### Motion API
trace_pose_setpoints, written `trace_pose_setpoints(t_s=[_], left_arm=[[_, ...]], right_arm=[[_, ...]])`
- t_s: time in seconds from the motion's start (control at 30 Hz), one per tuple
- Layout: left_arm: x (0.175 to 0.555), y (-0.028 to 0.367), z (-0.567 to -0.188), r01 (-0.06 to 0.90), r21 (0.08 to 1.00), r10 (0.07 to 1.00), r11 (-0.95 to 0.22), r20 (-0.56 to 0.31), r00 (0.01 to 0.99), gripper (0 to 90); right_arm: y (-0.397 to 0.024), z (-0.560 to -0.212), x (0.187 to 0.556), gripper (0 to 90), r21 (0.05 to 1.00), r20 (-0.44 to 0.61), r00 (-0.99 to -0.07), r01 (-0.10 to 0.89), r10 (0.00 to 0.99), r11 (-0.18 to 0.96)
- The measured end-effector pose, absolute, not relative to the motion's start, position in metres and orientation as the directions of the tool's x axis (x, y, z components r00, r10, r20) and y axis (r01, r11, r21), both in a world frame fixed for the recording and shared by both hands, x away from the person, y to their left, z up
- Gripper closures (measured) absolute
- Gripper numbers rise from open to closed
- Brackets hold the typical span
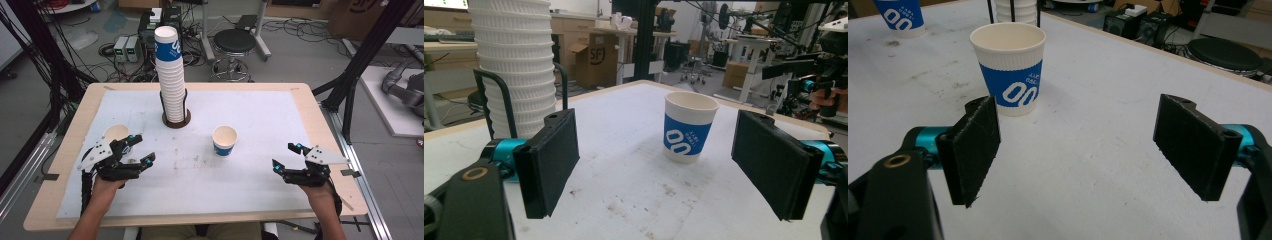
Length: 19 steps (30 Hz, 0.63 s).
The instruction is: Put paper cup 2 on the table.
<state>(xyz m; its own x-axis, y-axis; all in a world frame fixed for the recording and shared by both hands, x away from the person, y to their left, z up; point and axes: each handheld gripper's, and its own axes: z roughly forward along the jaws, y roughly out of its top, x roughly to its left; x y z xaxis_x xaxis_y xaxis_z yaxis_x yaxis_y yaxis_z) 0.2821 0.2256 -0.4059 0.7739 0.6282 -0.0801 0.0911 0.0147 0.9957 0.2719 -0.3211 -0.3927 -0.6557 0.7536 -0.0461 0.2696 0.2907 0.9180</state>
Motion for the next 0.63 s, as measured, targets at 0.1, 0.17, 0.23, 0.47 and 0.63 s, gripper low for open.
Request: trace_pose_setpoints(t_s=[0.1,0.17,0.23,0.47,0.63], left_arm=[[0.2819,0.2240,-0.4058,0.088,0.996,0.626,0.011,-0.076,0.776,18.9],[0.2818,0.2232,-0.4059,0.090,0.996,0.622,0.014,-0.079,0.779,18.9],[0.2821,0.2229,-0.4063,0.089,0.996,0.623,0.018,-0.081,0.778,18.9],[0.2824,0.2222,-0.4069,0.094,0.995,0.621,0.015,-0.083,0.780,18.9],[0.2832,0.2214,-0.4076,0.093,0.996,0.620,0.010,-0.079,0.780,18.9]], right_arm=[[-0.3212,-0.3927,0.2716,19.3,0.918,-0.044,-0.655,0.272,0.754,0.290],[-0.3218,-0.3928,0.2720,19.3,0.918,-0.049,-0.656,0.268,0.753,0.292],[-0.3217,-0.3928,0.2720,19.3,0.919,-0.046,-0.656,0.269,0.754,0.290],[-0.3219,-0.3935,0.2723,19.3,0.918,-0.045,-0.655,0.269,0.754,0.290],[-0.3223,-0.3937,0.2726,19.3,0.918,-0.042,-0.655,0.273,0.755,0.288]])
